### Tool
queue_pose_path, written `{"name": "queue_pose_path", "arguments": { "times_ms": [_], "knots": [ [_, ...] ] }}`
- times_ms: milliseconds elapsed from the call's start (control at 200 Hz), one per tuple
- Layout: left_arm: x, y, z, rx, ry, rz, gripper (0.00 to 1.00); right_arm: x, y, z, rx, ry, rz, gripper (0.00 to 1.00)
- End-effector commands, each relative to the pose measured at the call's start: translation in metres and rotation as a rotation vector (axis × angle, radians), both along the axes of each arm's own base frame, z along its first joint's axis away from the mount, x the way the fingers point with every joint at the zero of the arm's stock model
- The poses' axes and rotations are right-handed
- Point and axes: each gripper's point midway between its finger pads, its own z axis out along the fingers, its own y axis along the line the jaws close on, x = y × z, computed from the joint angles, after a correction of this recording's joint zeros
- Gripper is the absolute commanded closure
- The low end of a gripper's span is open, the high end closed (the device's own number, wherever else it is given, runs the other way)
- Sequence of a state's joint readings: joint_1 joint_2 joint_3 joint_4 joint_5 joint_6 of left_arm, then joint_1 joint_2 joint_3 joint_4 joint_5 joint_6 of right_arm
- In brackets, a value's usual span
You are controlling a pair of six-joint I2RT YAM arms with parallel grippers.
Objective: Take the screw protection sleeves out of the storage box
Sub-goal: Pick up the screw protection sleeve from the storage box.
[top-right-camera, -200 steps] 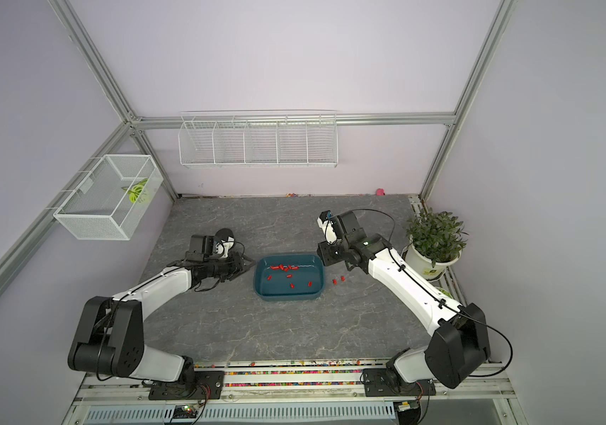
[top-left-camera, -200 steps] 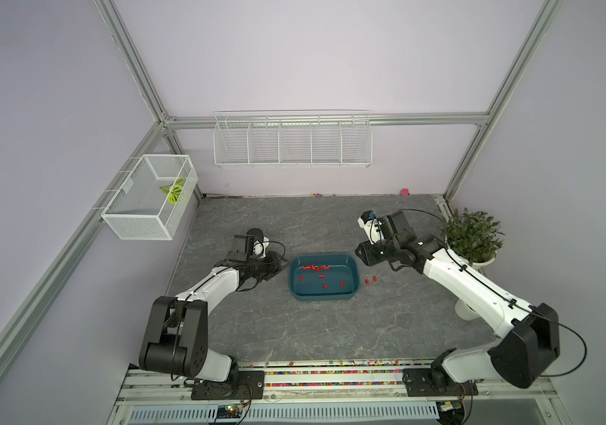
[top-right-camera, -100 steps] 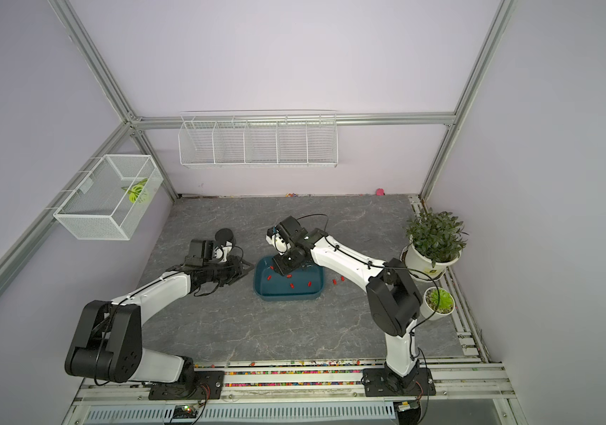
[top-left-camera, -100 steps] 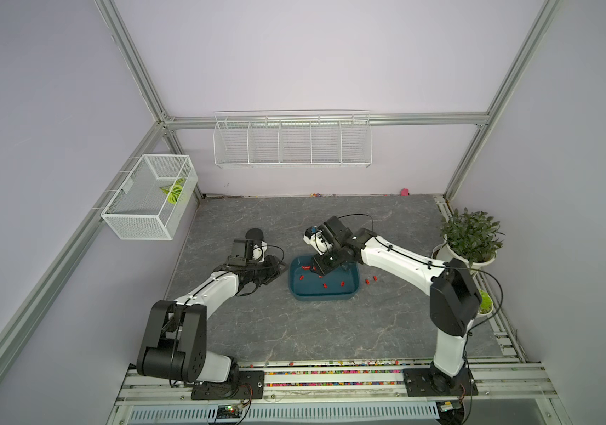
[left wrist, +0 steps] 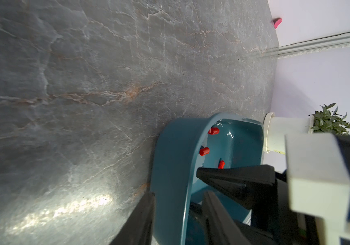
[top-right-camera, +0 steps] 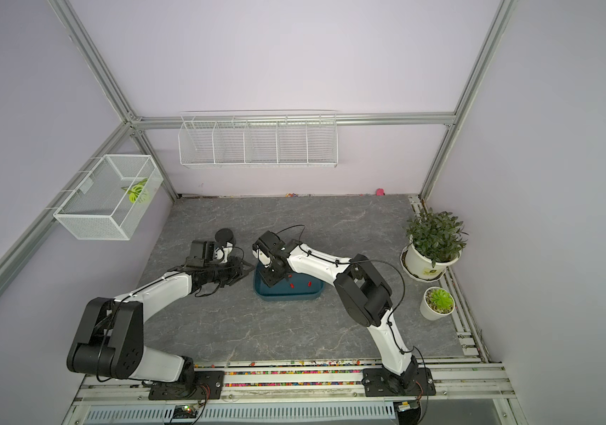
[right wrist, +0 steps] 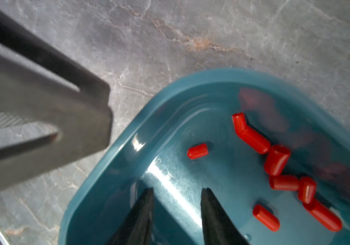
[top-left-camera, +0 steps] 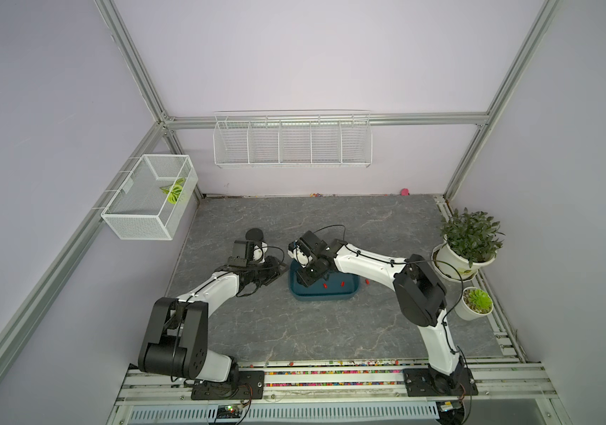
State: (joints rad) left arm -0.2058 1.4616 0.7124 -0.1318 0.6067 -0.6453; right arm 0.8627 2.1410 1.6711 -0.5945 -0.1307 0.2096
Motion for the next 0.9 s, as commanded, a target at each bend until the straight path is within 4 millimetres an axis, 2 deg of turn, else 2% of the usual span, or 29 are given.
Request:
{"name": "queue_pose_path", "arguments": {
  "times_ms": [0,635,895],
  "knots": [
    [-0.002,-0.001,-0.005,-0.002,0.008,-0.004,0.57,0.008,0.002,-0.003,-0.004,-0.003,-0.036,0.59],
    [-0.002,-0.002,-0.007,-0.006,0.014,-0.008,0.57,0.016,0.001,-0.038,-0.086,0.038,-0.061,0.56],
    [-0.002,-0.002,-0.006,-0.008,0.010,-0.009,0.57,0.016,0.004,-0.045,-0.096,0.056,-0.057,0.63]
  ]
}}
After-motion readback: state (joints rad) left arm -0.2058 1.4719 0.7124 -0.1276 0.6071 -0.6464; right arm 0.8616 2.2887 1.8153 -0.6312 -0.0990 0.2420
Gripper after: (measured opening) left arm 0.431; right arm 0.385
